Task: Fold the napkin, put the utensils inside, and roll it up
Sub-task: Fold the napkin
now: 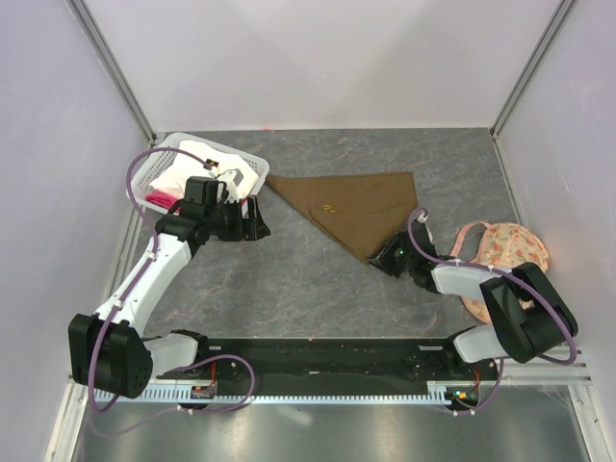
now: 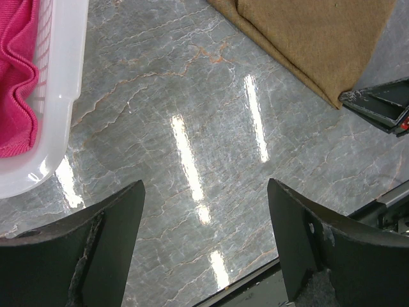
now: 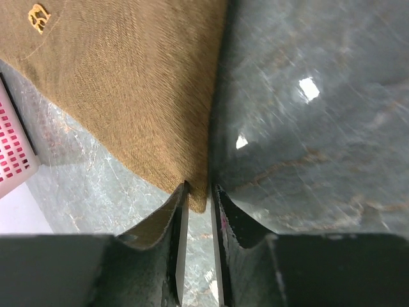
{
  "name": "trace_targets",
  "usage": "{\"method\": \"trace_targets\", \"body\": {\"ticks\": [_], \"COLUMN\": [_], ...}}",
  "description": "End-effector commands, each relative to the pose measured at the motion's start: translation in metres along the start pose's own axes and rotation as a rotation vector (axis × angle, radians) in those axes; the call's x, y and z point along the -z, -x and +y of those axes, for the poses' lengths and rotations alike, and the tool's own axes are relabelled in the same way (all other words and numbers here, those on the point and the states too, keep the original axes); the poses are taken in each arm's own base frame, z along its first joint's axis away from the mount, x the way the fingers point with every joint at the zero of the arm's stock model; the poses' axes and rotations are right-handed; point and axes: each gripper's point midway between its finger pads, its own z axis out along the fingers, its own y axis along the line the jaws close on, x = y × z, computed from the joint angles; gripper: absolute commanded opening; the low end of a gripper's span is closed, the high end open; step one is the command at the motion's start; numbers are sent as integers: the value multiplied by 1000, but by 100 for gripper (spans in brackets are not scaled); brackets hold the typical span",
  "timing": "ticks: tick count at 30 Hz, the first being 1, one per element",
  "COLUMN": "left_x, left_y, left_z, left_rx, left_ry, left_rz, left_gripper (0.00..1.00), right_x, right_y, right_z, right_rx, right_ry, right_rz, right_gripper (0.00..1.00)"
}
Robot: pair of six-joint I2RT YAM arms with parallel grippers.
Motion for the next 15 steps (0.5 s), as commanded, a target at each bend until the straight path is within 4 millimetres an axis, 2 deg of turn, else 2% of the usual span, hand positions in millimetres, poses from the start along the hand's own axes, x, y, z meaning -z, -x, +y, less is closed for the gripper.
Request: {"method": "trace_targets", "body": {"ticks": [1,4,6,10,11,13,15], "left_x": [-2,-4,-4,-7,-7,-9,-12], "left_y": [7,5,5,5,7,7,8], "left_z": [-4,-3,-4,-9,-12,-16,-19], "left_rx": [-40,-38,-35,-17,-6,16,58], "left_ry": [-20,-21,-26,-57,-66,-85,-102], "left_rz": [-27,-18,-17,-8,-11,-1,-1], "left_gripper": [85,85,84,84,84,84,83], "right_x": [-10,-12,-12,-5,0,10,22], "right_y": [5,6,5,12,8,20,25], "right_z": [-4,-7,-9,-20,-29,-37,-54], "right_rx": [56,78,81,69,64,68,76], "right_ry": [-25,-34,-42,-109,-146,-195,-281], "right_rz": [-7,-1,3,-22,-3,-63,-92], "right_gripper": [26,19,0,0,0,0,0]}}
